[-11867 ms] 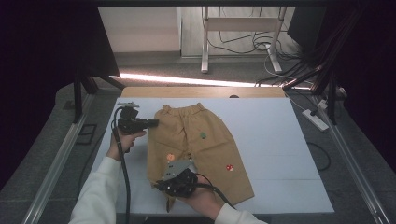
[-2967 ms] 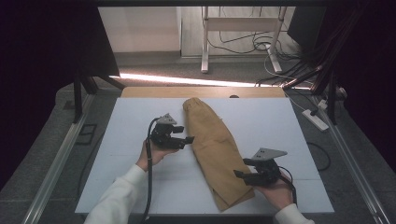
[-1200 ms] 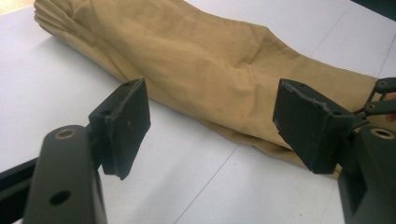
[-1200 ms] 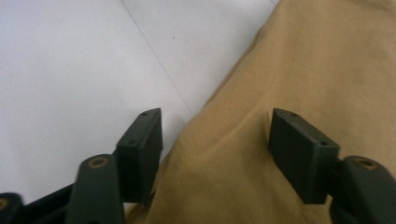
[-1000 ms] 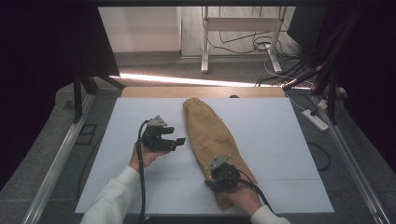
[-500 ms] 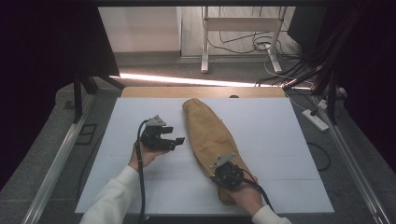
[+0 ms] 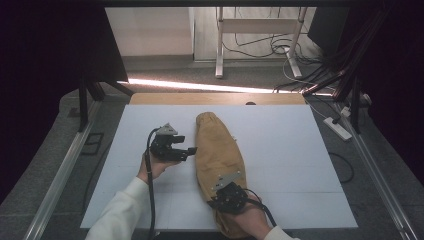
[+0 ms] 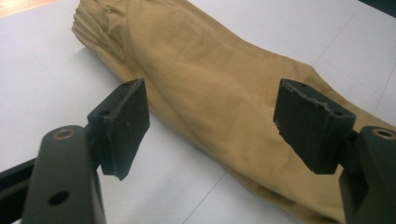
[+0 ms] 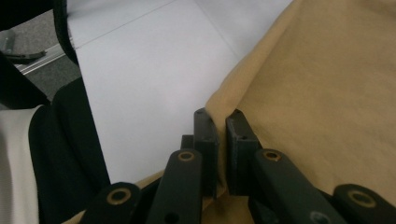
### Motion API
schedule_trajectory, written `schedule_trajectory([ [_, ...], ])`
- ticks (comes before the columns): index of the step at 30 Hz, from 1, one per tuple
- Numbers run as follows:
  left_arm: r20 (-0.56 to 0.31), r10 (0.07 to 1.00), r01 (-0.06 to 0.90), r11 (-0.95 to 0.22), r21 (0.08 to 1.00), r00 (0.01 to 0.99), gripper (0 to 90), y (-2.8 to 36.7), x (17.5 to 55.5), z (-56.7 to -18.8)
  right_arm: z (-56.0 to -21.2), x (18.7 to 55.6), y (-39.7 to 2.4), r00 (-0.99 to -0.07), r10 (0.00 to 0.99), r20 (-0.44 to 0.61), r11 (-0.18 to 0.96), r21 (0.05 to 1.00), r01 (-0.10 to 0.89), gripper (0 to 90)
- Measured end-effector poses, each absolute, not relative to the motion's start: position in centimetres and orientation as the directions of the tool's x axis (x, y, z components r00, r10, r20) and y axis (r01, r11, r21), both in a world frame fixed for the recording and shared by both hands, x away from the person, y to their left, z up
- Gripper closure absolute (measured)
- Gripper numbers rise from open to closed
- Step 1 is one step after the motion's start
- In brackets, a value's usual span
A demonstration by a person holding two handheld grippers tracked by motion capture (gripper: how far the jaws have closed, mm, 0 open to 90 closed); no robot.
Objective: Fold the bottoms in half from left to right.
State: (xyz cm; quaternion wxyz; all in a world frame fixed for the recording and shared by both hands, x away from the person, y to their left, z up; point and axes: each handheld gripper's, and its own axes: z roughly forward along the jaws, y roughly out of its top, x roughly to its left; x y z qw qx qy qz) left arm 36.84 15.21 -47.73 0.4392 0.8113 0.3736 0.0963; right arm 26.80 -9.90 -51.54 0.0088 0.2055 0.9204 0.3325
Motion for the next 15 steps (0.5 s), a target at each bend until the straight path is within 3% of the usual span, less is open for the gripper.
schedule_trajectory([
  [15,-0.167,0.690,0.519,-0.340,0.784,0.704,26.3,15.2,36.9,-47.7,-51.9,26.8,-8.6,-0.930,0.349,0.115,0.691,0.639,0.338,84.7],
])
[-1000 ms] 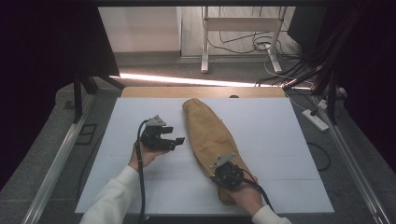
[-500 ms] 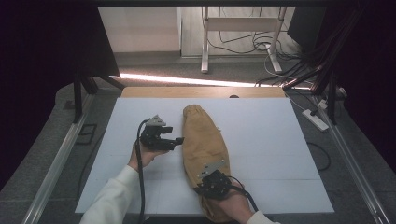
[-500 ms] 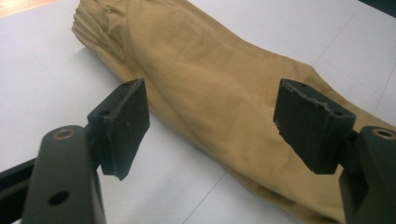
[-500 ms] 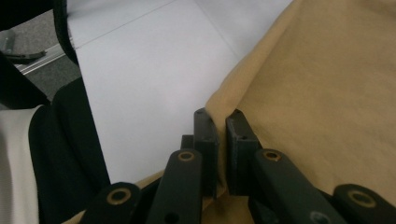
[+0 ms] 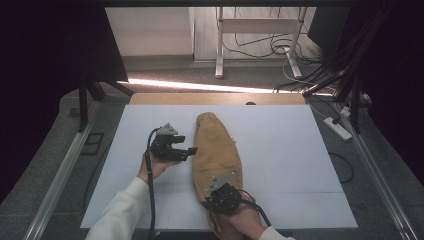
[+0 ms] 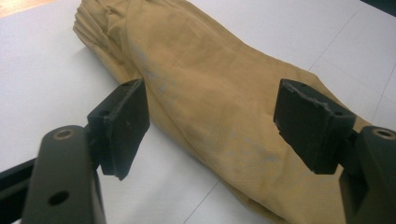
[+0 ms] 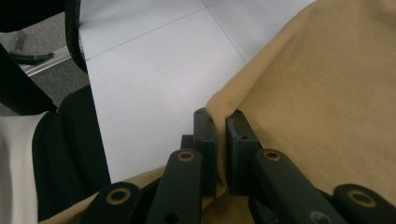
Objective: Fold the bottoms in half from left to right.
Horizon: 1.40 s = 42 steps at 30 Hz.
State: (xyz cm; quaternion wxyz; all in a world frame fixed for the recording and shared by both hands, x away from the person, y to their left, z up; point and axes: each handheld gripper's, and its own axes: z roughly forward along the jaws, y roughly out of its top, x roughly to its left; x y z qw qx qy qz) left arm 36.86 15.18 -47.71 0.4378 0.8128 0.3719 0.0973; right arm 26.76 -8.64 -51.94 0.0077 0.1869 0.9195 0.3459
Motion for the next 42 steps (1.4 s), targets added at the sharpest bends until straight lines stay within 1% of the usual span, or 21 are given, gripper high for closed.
schedule_trajectory([
  [2,-0.170,0.690,0.520,-0.338,0.785,0.704,26.3,15.2,36.9,-47.7,-51.9,26.8,-8.7,-0.930,0.347,0.120,0.689,0.641,0.339,83.9],
  [5,-0.173,0.693,0.522,-0.332,0.786,0.700,26.3,15.2,36.9,-47.7,-51.9,26.8,-8.7,-0.933,0.337,0.129,0.681,0.650,0.336,79.0],
  [7,-0.168,0.693,0.519,-0.334,0.787,0.701,25.9,15.3,36.8,-47.7,-51.6,26.8,-8.9,-0.935,0.328,0.136,0.663,0.672,0.330,70.8],
  [9,-0.166,0.693,0.517,-0.334,0.788,0.701,25.9,15.3,36.8,-47.6,-51.1,26.8,-9.1,-0.930,0.341,0.138,0.626,0.705,0.334,58.9],
  [11,-0.167,0.693,0.517,-0.333,0.788,0.701,25.9,15.3,36.8,-47.6,-50.5,26.9,-9.5,-0.926,0.355,0.126,0.593,0.735,0.328,51.2],
  [12,-0.168,0.693,0.519,-0.333,0.787,0.701,25.9,15.3,36.8,-47.6,-50.0,27.0,-9.7,-0.923,0.368,0.116,0.573,0.753,0.323,47.6],
  [15,-0.168,0.694,0.520,-0.334,0.786,0.700,25.9,15.3,36.8,-47.6,-49.1,27.6,-10.5,-0.910,0.401,0.102,0.538,0.778,0.324,41.4],
  [21,-0.171,0.694,0.524,-0.335,0.783,0.699,25.9,15.4,36.8,-47.7,-48.4,29.6,-12.4,-0.874,0.471,0.119,0.485,0.792,0.370,40.2],
  [27,-0.173,0.695,0.525,-0.332,0.784,0.698,25.8,15.4,36.8,-47.7,-48.6,31.5,-13.8,-0.847,0.518,0.118,0.485,0.775,0.405,39.3],
  [33,-0.174,0.694,0.526,-0.332,0.783,0.698,25.9,15.4,36.8,-47.7,-48.8,32.9,-14.4,-0.842,0.525,0.123,0.495,0.761,0.419,39.3],
  [42,-0.172,0.694,0.522,-0.331,0.786,0.699,25.8,15.4,36.7,-47.6,-48.9,34.0,-14.5,-0.841,0.529,0.109,0.507,0.755,0.417,39.3],
])
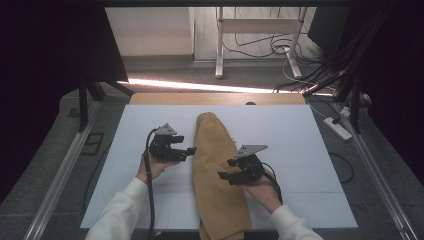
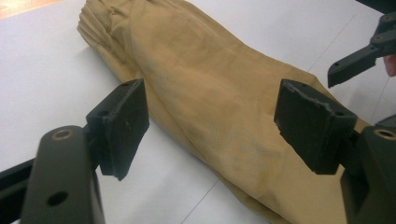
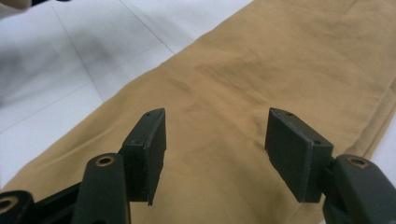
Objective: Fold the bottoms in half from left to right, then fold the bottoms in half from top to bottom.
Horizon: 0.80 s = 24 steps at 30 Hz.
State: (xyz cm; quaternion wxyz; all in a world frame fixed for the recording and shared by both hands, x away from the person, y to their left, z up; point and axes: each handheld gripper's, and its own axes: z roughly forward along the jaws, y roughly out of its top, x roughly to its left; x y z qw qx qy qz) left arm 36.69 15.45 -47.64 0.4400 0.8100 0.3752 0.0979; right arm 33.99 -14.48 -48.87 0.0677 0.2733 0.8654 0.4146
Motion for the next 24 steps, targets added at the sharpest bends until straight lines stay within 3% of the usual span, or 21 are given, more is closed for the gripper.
schedule_trajectory([
  [24,-0.170,0.704,0.527,-0.327,0.785,0.690,25.3,15.6,37.3,-47.7,-48.7,36.5,-15.5,-0.811,0.576,0.105,0.486,0.754,0.443,38.8],
])
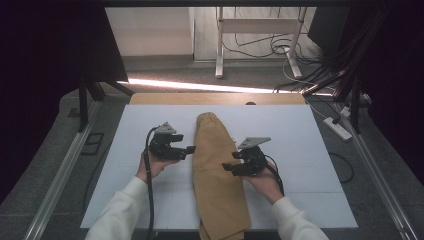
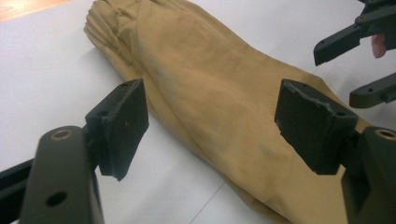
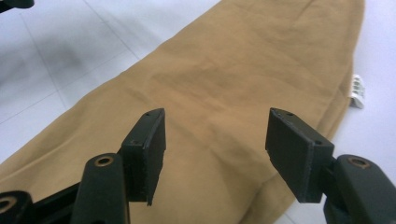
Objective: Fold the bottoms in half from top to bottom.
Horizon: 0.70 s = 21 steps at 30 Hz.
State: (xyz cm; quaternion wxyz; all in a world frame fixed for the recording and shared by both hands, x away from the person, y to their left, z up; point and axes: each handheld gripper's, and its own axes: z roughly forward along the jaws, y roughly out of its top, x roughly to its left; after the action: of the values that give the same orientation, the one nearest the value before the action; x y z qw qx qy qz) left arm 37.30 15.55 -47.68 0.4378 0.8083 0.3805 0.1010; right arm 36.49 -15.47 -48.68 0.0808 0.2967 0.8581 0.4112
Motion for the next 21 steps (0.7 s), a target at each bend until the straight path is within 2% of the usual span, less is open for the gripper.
schedule_trajectory([
  [6,-0.182,0.708,0.534,-0.313,0.786,0.683,25.2,15.5,38.2,-47.6,-48.5,37.9,-15.4,-0.805,0.583,0.108,0.488,0.746,0.453,38.4],
  [21,-0.228,0.743,0.598,-0.276,0.753,0.630,24.6,15.1,42.3,-48.8,-49.2,44.3,-15.7,-0.733,0.661,0.162,0.421,0.728,0.541,38.3],
])
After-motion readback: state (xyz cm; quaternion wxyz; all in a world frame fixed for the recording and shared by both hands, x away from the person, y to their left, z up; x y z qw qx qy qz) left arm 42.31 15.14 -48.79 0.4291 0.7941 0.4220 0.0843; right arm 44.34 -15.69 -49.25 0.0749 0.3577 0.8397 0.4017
